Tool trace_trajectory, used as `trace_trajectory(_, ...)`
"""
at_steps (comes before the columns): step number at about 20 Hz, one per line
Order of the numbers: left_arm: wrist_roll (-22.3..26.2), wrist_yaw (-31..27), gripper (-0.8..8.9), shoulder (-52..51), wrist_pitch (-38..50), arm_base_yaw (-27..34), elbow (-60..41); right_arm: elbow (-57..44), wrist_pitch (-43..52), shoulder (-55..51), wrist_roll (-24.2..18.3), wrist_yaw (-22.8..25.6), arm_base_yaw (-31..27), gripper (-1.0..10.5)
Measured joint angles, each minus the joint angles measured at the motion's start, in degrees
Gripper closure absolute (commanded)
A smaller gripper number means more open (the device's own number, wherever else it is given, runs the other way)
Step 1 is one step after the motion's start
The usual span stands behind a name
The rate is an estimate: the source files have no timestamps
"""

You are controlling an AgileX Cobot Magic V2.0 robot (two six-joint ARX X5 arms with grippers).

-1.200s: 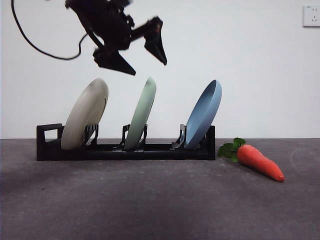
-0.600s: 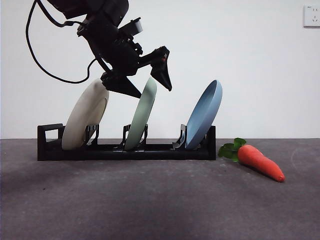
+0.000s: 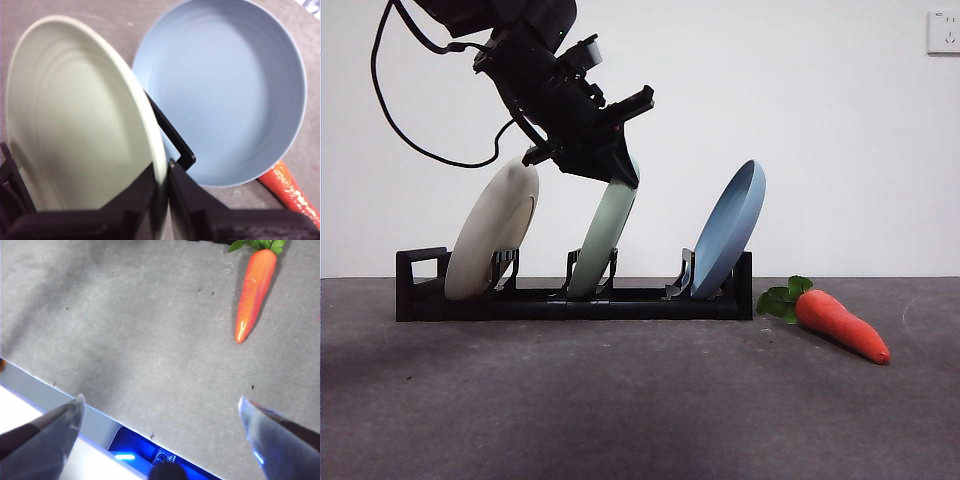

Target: Take the green plate from the plate rack,put the plate on the table,take the carrot from the table,put the carrot in the plate

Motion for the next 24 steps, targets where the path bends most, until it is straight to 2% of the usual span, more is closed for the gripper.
trace_trajectory(8, -3.67, 3.76, 8.22, -1.62, -0.98, 0.37, 3.37, 0.00, 0.02, 0.07, 0.00, 0.00, 0.00, 3.5)
trace_trajectory(11, -4.26, 7.39, 8.22, -3.65, -4.63, 0.17, 7.39, 0.00, 0.02, 0.07, 0.00, 0.00, 0.00, 3.5)
trace_trajectory(14, -3.45, 9.94, 8.21, -6.10, -9.84, -0.61, 10.40, 0.00, 0.37, 0.07, 0.00, 0.00, 0.00, 3.5)
trace_trajectory(16, -0.70, 9.31, 8.21, -8.68, -13.57, -1.79, 10.47, 0.00, 0.72, 0.07, 0.00, 0.00, 0.00, 3.5)
trace_trajectory(21, 12.92, -5.75, 8.20, -18.80, -29.11, -9.57, 10.49, 0.00, 1.60, 0.07, 0.02, 0.00, 0.00, 3.5)
trace_trajectory(24, 18.91, -16.13, 8.19, -22.49, -36.76, -16.02, 10.78, 0.00, 1.60, 0.07, 0.00, 0.00, 0.00, 3.5)
